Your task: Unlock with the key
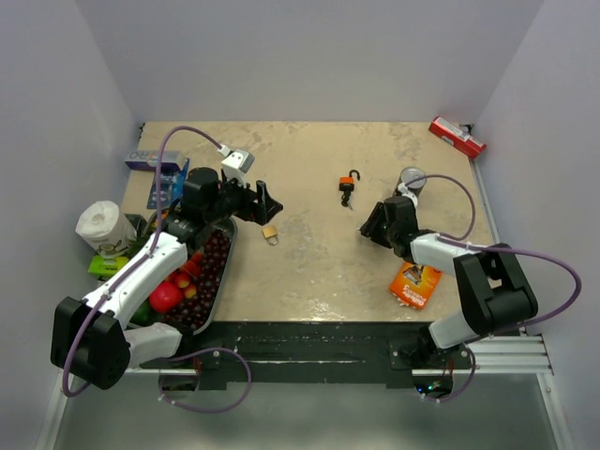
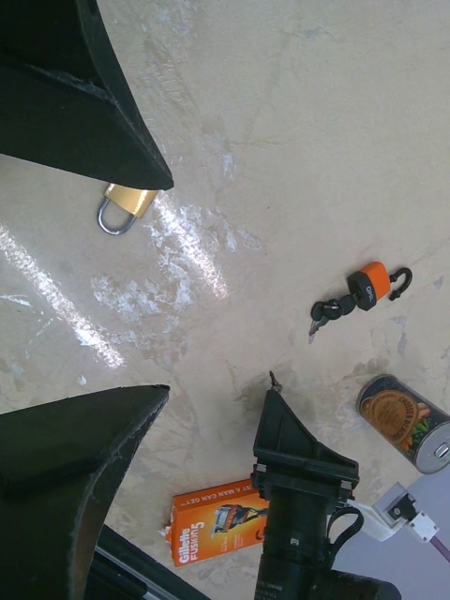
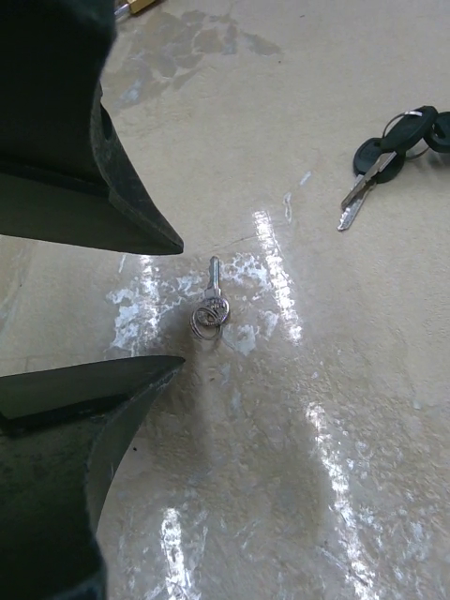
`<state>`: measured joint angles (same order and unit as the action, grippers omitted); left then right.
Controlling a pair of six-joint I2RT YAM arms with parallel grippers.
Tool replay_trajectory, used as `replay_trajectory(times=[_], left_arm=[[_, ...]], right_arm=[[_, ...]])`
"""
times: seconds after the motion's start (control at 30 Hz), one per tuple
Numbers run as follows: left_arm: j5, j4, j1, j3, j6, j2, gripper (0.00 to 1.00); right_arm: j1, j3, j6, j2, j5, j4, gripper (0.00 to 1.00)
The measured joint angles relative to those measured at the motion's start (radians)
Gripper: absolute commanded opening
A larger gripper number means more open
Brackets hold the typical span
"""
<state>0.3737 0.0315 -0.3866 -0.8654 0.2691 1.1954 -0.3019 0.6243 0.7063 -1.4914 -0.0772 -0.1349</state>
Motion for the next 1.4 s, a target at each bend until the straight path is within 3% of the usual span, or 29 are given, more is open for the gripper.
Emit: replay_trajectory(times=[0.23, 0.57, 0.93, 1.4], left_arm=[[0.0, 0.0, 0.0, 0.0, 0.0, 0.0, 0.89], [0.0, 0.0, 0.0, 0.0, 0.0, 0.0, 0.89], [0.001, 0.0, 0.0, 0.0, 0.0, 0.0, 0.89], [0.008, 0.0, 0.0, 0.0, 0.0, -0.004, 0.89]], right_arm=[[0.0, -0.002, 0.028, -0.049, 0.01, -0.074, 0.49], [0.0, 0.005, 0.035, -0.094, -0.001, -0.14, 0.38], [-0.004, 0.039, 0.039, -0.119, -0.036, -0.111, 0.29], [-0.012, 0.072, 0.031, -0.125, -0.116, -0.045, 0.26]])
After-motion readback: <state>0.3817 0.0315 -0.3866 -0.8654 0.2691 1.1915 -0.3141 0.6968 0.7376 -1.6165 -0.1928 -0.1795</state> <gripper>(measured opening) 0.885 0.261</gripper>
